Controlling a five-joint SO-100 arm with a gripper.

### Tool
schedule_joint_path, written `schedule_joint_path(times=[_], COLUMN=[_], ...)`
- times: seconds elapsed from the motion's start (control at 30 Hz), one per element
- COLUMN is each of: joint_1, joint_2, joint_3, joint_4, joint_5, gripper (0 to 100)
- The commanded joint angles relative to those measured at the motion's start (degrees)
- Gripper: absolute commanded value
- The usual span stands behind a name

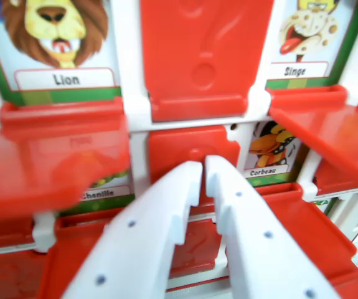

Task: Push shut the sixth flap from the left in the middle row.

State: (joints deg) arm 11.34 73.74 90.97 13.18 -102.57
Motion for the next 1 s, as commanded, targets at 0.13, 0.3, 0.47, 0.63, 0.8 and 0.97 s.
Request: schedule_joint_path(times=[0.13, 0.3, 0.47, 0.63, 0.8, 0.97], joint_1=[-1.49, -1.76, -1.67, -1.14, -2.64, -5.54], joint_2=[4.75, 11.43, 19.86, 27.16, 34.45, 40.78], joint_3=[-8.00, -4.39, -0.79, 1.41, 4.66, 7.29], joint_4=[5.98, 11.25, 16.00, 21.71, 27.16, 30.32], joint_5=[0.97, 1.85, 2.90, 2.64, 3.96, 5.10], gripper=[0, 0, 0, 0, 0, 0])
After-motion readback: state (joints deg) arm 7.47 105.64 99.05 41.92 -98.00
